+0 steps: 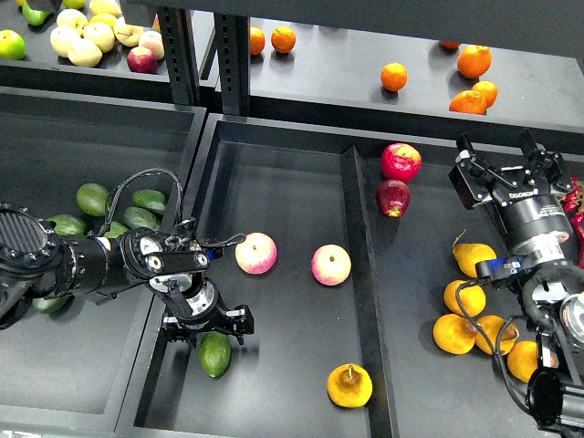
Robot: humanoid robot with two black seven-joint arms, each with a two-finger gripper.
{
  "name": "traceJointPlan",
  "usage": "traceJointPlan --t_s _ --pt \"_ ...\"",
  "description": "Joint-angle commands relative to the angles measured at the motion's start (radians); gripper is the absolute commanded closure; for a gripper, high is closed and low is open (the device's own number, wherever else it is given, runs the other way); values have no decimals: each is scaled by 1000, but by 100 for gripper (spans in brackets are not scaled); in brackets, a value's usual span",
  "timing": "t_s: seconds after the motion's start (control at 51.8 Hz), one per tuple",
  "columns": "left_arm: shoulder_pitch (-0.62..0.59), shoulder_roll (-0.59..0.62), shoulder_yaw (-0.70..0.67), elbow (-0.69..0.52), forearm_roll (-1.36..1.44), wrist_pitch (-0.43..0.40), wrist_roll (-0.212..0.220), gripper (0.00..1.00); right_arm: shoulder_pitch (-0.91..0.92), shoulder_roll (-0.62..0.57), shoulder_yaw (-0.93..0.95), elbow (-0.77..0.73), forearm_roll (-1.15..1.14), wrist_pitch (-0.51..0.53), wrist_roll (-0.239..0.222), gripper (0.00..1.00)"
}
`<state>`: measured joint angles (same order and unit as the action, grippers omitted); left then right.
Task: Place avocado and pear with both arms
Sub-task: 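Lower the left gripper and close it on the green avocado, then carry the avocado with the left gripper into the avocado bin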
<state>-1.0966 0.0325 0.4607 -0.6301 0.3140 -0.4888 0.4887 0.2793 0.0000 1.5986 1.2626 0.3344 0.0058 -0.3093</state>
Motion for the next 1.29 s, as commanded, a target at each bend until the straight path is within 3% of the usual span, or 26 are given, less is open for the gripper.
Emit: traceJointPlan --t_s 0.0,0.638,0.792,0.947,1.082,1.275 --pt "3 0 -4 9 -4 0 0 17 0 0 0 0 0 0 -1 0" --pt "47 -8 -20 24 -7 0 0 32 -8 0 0 5 0 0 -2 0" --pt "57 -5 -42 26 -9 0 0 49 -8 0 0 5 0 0 -4 0" --pt "61 -2 -79 43 -15 0 0 75 -6 0 -2 5 0 0 -4 0" --pt "66 3 -112 49 -15 0 0 81 -8 0 -2 5 0 0 -4 0" --pt "44 4 -128 41 -24 0 0 82 -8 0 -5 5 0 0 -4 0"
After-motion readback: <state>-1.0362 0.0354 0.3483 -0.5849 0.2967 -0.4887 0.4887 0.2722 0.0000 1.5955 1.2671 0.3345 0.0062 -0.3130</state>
